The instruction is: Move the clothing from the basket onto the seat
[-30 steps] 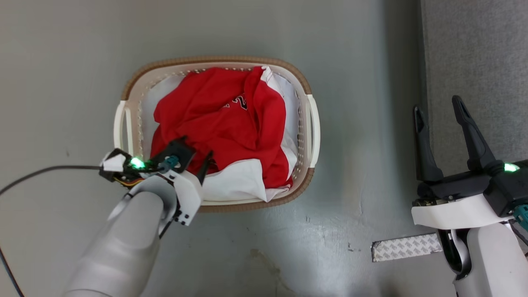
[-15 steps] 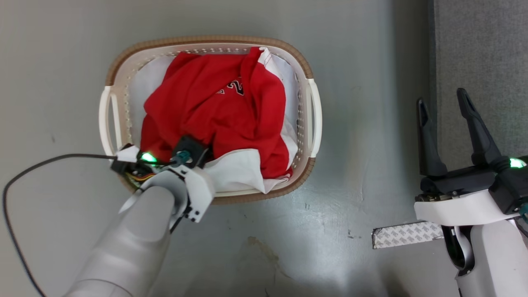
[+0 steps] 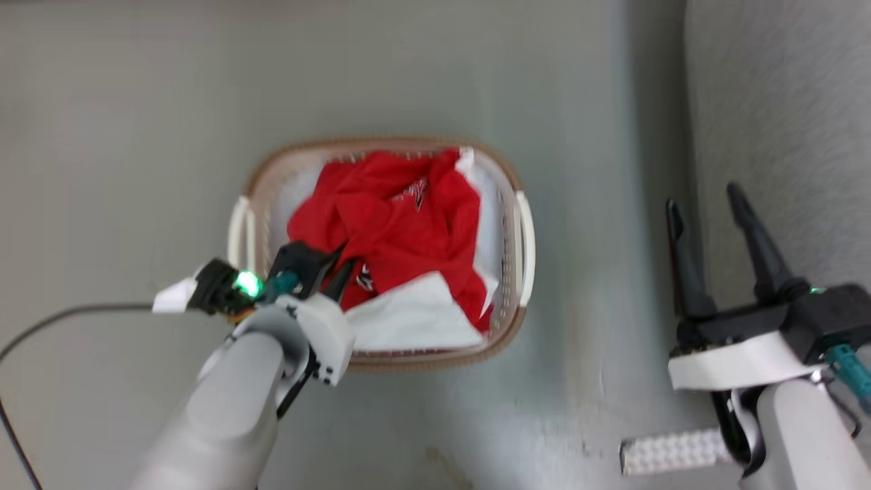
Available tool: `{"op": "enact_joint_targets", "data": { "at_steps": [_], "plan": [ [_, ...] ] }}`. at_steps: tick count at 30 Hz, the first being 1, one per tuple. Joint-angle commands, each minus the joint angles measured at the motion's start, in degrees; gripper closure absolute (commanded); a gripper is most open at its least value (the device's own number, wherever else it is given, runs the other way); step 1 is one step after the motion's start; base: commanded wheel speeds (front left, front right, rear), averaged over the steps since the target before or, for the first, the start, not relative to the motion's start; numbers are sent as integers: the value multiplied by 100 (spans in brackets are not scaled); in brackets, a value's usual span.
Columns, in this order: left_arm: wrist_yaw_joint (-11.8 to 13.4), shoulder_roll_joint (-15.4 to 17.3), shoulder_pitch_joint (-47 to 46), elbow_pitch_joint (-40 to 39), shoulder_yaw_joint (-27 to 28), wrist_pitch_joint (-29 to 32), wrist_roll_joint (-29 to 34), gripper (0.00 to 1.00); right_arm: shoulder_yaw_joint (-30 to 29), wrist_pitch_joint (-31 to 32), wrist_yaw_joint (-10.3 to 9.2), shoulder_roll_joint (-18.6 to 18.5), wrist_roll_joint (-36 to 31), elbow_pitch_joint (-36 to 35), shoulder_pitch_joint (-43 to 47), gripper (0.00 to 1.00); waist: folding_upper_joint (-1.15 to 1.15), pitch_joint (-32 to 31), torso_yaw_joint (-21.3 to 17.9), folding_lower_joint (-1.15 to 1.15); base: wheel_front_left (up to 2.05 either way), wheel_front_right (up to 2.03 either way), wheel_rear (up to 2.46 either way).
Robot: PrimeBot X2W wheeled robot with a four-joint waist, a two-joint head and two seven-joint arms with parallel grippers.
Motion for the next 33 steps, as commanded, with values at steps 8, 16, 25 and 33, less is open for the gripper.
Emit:
{"op": "enact_joint_targets", "data": {
  "at_steps": [8,16,25,33],
  "plan": [
    [208,205,1065,-900,271,-3,-207,100,154,3,-12,-21,303,385,689,0,0,-1983,112,0,0,0,0],
    [403,330,1800,-1685,502,-3,-345,100,205,3,-12,-22,432,593,1222,0,0,-2991,121,0,0,0,0],
    [519,403,2402,-2252,600,-2,-496,100,264,3,-12,-22,497,682,1680,0,0,-3808,52,0,0,0,0],
    [552,562,2624,-2731,599,158,-583,100,299,3,-12,-21,471,626,1823,0,0,-4015,-67,0,0,0,0]
  ]
}}
